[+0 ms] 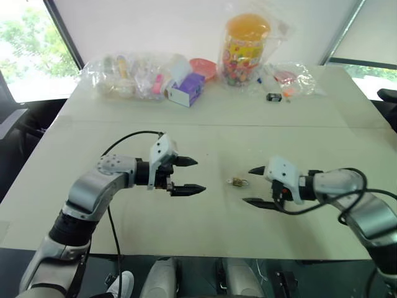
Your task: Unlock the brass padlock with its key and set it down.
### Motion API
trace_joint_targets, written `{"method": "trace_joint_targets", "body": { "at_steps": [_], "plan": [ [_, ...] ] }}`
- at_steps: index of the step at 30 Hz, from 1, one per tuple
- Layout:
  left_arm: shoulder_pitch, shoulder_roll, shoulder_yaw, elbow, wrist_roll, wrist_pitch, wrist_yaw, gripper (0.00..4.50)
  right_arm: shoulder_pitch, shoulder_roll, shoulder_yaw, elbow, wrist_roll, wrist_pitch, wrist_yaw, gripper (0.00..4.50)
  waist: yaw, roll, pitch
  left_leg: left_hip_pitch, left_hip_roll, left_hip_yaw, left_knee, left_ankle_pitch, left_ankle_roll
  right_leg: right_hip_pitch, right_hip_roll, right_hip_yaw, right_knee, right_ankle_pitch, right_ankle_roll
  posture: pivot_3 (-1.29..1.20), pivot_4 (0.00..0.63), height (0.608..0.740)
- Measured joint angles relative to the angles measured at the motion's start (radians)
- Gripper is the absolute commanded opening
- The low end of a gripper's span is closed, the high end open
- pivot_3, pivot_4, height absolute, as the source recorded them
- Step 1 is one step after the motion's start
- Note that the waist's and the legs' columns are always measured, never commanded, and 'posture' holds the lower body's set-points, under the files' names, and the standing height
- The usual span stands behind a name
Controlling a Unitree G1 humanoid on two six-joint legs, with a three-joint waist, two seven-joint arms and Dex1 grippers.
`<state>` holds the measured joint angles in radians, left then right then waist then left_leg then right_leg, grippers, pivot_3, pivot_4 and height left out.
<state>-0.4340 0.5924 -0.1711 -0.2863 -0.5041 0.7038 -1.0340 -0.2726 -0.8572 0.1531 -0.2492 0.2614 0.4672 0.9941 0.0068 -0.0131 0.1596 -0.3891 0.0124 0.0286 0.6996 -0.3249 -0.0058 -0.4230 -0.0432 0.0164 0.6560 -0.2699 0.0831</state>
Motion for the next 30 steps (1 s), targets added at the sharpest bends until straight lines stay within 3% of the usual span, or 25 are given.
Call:
{"method": "trace_joint_targets", "body": {
  "at_steps": [7,17,19,22,25,26,30],
  "plan": [
    [0.016,0.006,0.001,-0.038,-0.010,0.013,0.021,4.50,-0.095,0.077,0.050,0.231,-0.034,-0.060,0.068,4.44,0.002,0.000,0.000,0.000,0.000,0.000,0.000,0.000,0.000,0.000,-0.001,0.000,0.000,0.000,0.000,0.00,0.150,0.735],
    [0.030,0.007,0.002,-0.044,-0.010,0.013,0.046,4.50,-0.145,0.136,0.071,0.315,-0.061,-0.081,0.117,4.44,-0.009,0.000,0.000,0.001,0.001,0.000,0.000,0.000,0.000,0.000,-0.001,0.000,0.001,0.000,0.000,0.00,0.150,0.735],
    [0.034,0.006,0.002,-0.044,-0.010,0.013,0.052,4.50,-0.152,0.145,0.077,0.318,-0.077,-0.090,0.117,3.69,-0.016,0.000,0.000,0.001,0.001,0.000,0.000,0.000,0.000,0.000,-0.001,0.000,0.001,0.000,0.000,0.00,0.150,0.735],
    [0.034,0.006,0.002,-0.044,-0.010,0.012,0.056,4.50,-0.160,0.153,0.089,0.323,-0.109,-0.112,0.115,2.09,-0.019,0.000,0.000,0.001,0.001,-0.001,-0.001,0.000,0.000,0.000,-0.001,0.000,0.002,0.000,0.000,0.00,0.150,0.735],
    [0.034,0.006,0.002,-0.044,-0.010,0.011,0.057,4.50,-0.152,0.157,0.105,0.311,-0.131,-0.148,0.114,0.85,-0.019,0.000,0.000,0.001,0.001,-0.001,0.000,0.000,0.000,0.000,-0.001,0.000,0.002,0.000,0.000,0.00,0.150,0.735],
    [0.034,0.006,0.002,-0.044,-0.010,0.010,0.058,4.50,-0.150,0.159,0.107,0.307,-0.139,-0.157,0.111,0.67,-0.020,0.000,0.000,0.001,0.001,-0.001,0.000,0.000,0.000,0.000,-0.001,0.000,0.002,0.000,0.000,0.00,0.150,0.735],
    [0.034,-0.002,0.002,-0.037,-0.010,0.009,0.060,4.50,-0.119,0.151,0.110,0.264,-0.186,-0.214,0.080,0.67,-0.019,0.000,-0.001,0.002,0.001,0.000,-0.001,0.000,0.000,0.000,-0.001,0.000,0.002,0.000,0.000,0.00,0.150,0.735]
  ]
}}
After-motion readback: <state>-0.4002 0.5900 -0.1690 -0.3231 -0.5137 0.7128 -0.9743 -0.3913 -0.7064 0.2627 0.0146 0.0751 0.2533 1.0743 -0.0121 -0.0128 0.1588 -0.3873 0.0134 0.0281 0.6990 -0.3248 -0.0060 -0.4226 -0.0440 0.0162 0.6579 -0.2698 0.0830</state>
